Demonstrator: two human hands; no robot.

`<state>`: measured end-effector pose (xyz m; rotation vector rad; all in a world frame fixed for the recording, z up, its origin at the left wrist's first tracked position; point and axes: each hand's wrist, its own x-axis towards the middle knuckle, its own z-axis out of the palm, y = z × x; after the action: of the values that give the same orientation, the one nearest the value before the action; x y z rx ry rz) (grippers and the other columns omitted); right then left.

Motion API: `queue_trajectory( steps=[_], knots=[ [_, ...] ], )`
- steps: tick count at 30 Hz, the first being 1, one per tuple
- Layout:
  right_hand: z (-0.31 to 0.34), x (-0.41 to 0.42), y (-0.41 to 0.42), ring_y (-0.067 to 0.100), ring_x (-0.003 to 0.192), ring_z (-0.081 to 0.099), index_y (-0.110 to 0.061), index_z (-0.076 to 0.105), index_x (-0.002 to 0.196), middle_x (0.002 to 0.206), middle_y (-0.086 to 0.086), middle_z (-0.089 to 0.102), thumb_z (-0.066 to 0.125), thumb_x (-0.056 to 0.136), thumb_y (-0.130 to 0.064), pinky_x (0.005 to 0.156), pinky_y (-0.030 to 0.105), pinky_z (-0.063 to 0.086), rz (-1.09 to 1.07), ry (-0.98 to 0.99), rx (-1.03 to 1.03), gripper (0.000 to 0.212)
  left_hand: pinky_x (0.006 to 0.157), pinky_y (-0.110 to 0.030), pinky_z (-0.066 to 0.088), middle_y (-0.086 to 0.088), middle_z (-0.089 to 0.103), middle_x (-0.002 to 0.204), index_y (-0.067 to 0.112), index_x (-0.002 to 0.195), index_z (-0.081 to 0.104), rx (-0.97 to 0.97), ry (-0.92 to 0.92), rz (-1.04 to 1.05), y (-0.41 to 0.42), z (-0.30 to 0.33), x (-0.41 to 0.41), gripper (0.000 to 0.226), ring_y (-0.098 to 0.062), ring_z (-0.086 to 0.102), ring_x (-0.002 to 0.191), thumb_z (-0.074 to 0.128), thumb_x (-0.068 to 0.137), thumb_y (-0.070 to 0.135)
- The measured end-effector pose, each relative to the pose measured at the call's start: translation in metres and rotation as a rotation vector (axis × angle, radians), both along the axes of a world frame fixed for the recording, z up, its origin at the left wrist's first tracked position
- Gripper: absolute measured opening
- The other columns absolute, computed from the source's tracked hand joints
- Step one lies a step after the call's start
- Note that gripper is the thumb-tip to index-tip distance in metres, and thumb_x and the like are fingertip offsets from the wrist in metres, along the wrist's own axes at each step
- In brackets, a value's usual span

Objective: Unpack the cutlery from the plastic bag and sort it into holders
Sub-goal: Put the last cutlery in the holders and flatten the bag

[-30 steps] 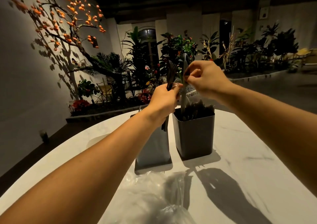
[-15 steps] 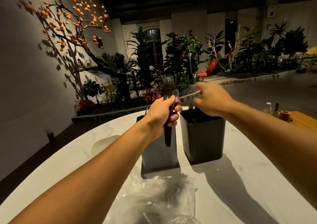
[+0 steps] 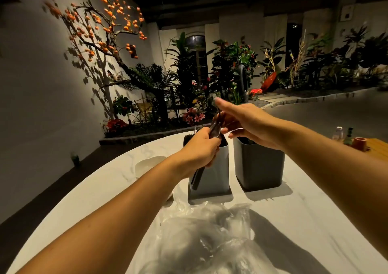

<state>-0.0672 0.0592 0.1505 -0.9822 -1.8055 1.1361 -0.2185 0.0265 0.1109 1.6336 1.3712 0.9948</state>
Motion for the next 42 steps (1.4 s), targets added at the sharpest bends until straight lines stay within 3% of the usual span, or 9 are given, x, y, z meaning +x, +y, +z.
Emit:
queue_trajectory(
  steps=[3,6,8,10,13,19,25,31,42],
  knots=[
    [-0.004,-0.010,-0.004,0.014,0.077,0.066,-0.010,0.074,0.090,0.088,0.012,0.073,0.072,0.080,-0.053,0.072,0.027,0.054,-0.040,-0.084,0.051,0.044,0.058,-0.030,0.039,-0.001,0.050,0.080,0.025,0.123,0.045,0.079,0.197,0.056,-0.008,-0.005,-0.004,0.017,-0.013,0.045,0.066,0.040,0.107,0.025],
    [-0.006,-0.014,-0.009,0.017,0.082,0.072,-0.008,0.073,0.093,0.090,0.011,0.075,0.070,0.091,-0.022,0.073,0.027,0.059,-0.089,-0.109,0.049,0.015,0.052,-0.026,0.039,0.000,0.048,0.075,0.023,0.111,0.046,0.062,0.170,-0.003,-0.024,-0.006,-0.007,0.012,-0.011,0.042,0.062,0.045,0.106,0.034],
    [-0.005,-0.014,-0.017,0.014,0.080,0.073,-0.009,0.075,0.094,0.088,0.009,0.075,0.070,0.091,-0.016,0.065,0.022,0.057,-0.105,-0.156,0.065,0.010,0.049,-0.023,0.038,-0.001,0.045,0.072,0.021,0.098,0.047,0.018,0.105,-0.050,-0.036,-0.004,-0.008,0.019,-0.010,0.040,0.059,0.048,0.104,0.038],
    [-0.003,-0.012,-0.027,0.005,0.063,0.067,-0.009,0.077,0.094,0.081,0.006,0.074,0.072,0.089,-0.015,0.050,0.015,0.048,-0.120,-0.157,0.092,0.009,0.048,-0.022,0.035,0.001,0.044,0.070,0.019,0.088,0.047,-0.054,0.002,-0.066,-0.047,-0.002,-0.009,0.031,-0.010,0.038,0.055,0.045,0.103,0.046],
    [-0.002,-0.012,-0.044,0.009,0.053,0.053,-0.009,0.077,0.090,0.071,0.004,0.069,0.073,0.087,-0.019,0.043,0.017,0.040,-0.113,-0.122,0.090,0.012,0.048,-0.024,0.029,0.003,0.043,0.064,0.017,0.082,0.049,-0.149,-0.192,-0.048,-0.062,-0.001,-0.010,0.045,-0.010,0.034,0.051,0.031,0.106,0.050],
    [0.004,-0.003,-0.067,0.011,0.072,0.065,-0.010,0.075,0.101,0.089,0.006,0.074,0.072,0.084,-0.013,0.053,0.017,0.049,0.034,0.009,-0.081,0.017,0.054,-0.023,0.035,0.003,0.046,0.066,0.015,0.090,0.052,-0.049,-0.133,0.001,-0.083,-0.003,-0.009,0.040,-0.009,0.038,0.055,0.028,0.109,0.041],
    [-0.002,0.000,-0.079,0.013,0.080,0.066,-0.017,0.058,0.127,0.108,0.008,0.070,0.070,0.080,-0.008,0.061,0.022,0.052,0.052,-0.092,-0.091,0.049,0.056,-0.022,0.043,-0.001,0.058,0.071,0.015,0.102,0.055,-0.036,-0.135,-0.008,-0.094,-0.003,-0.014,0.023,-0.011,0.049,0.061,0.035,0.109,0.023],
    [-0.008,0.006,-0.080,0.011,0.092,0.071,-0.018,0.051,0.134,0.109,0.002,0.071,0.061,0.094,-0.005,0.069,0.021,0.057,-0.022,-0.341,0.206,0.043,0.059,-0.026,0.046,-0.006,0.070,0.079,0.008,0.100,0.061,-0.126,-0.165,-0.019,-0.097,-0.004,-0.018,0.035,-0.014,0.058,0.064,0.031,0.110,0.023],
    [-0.006,0.000,-0.081,0.009,0.087,0.065,-0.020,0.073,0.107,0.096,-0.003,0.071,0.069,0.088,-0.018,0.064,0.019,0.050,-0.035,-0.273,0.259,0.019,0.048,-0.020,0.035,-0.007,0.070,0.077,0.004,0.117,0.061,-0.152,-0.237,-0.035,-0.099,-0.007,-0.018,0.047,-0.010,0.044,0.051,0.022,0.110,0.029]
  ],
)
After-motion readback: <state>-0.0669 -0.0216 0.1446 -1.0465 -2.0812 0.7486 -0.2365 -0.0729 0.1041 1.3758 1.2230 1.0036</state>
